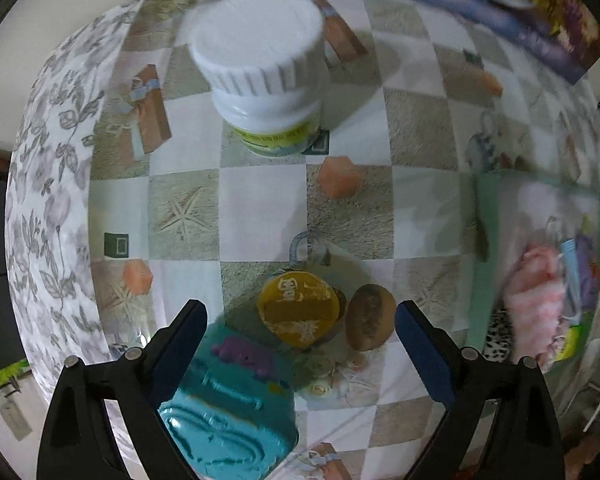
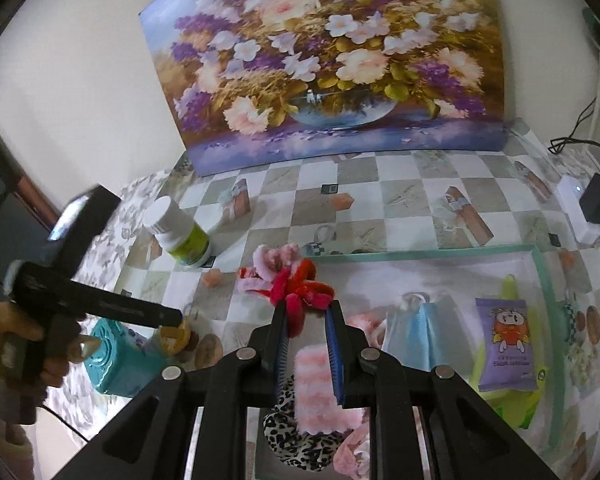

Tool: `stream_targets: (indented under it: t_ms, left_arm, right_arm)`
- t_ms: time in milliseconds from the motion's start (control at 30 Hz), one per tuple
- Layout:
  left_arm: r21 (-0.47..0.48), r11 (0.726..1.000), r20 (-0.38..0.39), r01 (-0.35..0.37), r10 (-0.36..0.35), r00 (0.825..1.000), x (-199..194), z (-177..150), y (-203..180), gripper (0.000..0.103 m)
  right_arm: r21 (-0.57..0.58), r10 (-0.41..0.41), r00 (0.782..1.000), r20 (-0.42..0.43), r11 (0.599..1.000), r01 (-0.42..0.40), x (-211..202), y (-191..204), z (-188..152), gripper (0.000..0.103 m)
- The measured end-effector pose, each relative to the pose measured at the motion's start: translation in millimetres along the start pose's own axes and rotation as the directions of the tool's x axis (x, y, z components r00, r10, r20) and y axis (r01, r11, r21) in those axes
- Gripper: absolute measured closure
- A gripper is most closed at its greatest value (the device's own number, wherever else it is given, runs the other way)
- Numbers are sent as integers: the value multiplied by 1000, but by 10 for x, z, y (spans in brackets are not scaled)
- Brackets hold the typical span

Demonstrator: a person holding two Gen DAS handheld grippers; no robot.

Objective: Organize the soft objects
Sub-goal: 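Grasp the yellow round disc with the left gripper while the right gripper holds the hair tie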

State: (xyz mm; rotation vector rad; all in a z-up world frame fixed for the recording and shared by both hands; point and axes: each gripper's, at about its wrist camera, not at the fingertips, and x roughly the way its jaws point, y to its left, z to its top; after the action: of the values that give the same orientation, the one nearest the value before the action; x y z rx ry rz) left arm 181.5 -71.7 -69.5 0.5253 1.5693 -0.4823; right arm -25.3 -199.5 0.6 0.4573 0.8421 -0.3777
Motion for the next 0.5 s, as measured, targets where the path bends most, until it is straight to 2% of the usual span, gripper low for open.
stream_targets:
  t_ms: [67, 133, 433, 500]
  left_arm:
    - [5, 1000, -16, -5, 5, 1000, 58, 28, -23, 18]
    - [11, 1000, -39, -22, 23, 999, 126, 54, -45, 23]
    - [44, 994, -86, -96, 100, 991, 358, 129, -142, 24]
    - [45, 994, -93, -102, 106, 990, 393, 122, -159, 31]
  right_arm:
    - [6, 1, 1000, -4, 1000, -1, 10, -18, 4, 84]
    - [12, 4, 1000, -4, 1000, -4, 7, -33, 2, 84]
    - [33, 10, 1000, 2, 999, -11, -21, -97, 24, 84]
    - [39, 12, 1000, 1, 999, -12, -20, -109, 28, 84]
